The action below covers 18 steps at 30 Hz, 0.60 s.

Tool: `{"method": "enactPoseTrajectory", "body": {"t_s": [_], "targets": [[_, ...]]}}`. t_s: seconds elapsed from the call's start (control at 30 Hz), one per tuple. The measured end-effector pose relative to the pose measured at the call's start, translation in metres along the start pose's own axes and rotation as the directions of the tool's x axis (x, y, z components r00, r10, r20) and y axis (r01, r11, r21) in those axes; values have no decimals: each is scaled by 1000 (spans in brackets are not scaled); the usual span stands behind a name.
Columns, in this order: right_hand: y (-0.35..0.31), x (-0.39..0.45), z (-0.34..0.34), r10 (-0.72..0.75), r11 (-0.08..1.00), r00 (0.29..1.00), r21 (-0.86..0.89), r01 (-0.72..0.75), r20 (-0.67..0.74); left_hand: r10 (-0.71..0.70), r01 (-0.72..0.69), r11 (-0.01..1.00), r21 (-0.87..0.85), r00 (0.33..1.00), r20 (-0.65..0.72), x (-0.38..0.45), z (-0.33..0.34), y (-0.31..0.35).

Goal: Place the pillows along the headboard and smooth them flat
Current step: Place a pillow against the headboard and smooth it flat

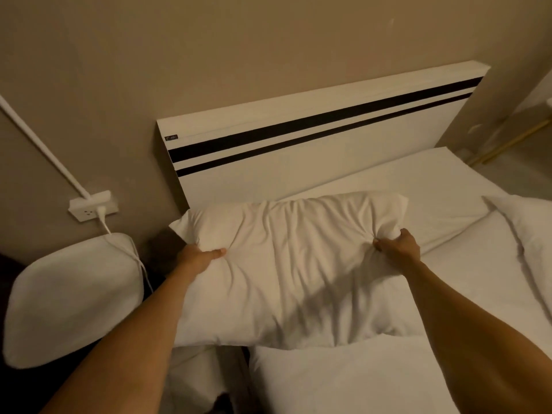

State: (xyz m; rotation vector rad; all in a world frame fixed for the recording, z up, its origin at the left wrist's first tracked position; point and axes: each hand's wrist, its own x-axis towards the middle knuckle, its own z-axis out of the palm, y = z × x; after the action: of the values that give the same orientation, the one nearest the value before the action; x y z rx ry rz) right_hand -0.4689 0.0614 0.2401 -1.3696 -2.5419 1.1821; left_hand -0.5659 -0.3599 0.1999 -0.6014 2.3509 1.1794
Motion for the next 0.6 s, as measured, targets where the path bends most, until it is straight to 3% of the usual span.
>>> {"method": "enactPoseTrajectory", "body": {"t_s": [0.37, 0.6], "targets": [[-65, 67, 57, 50, 995, 998, -83, -53, -42, -43, 35, 998, 51, 984, 171, 115, -6, 40], [-81, 121, 84, 65, 989, 998, -131, -62, 16, -85, 84, 996, 13, 975, 207, 158, 20, 54]]}}
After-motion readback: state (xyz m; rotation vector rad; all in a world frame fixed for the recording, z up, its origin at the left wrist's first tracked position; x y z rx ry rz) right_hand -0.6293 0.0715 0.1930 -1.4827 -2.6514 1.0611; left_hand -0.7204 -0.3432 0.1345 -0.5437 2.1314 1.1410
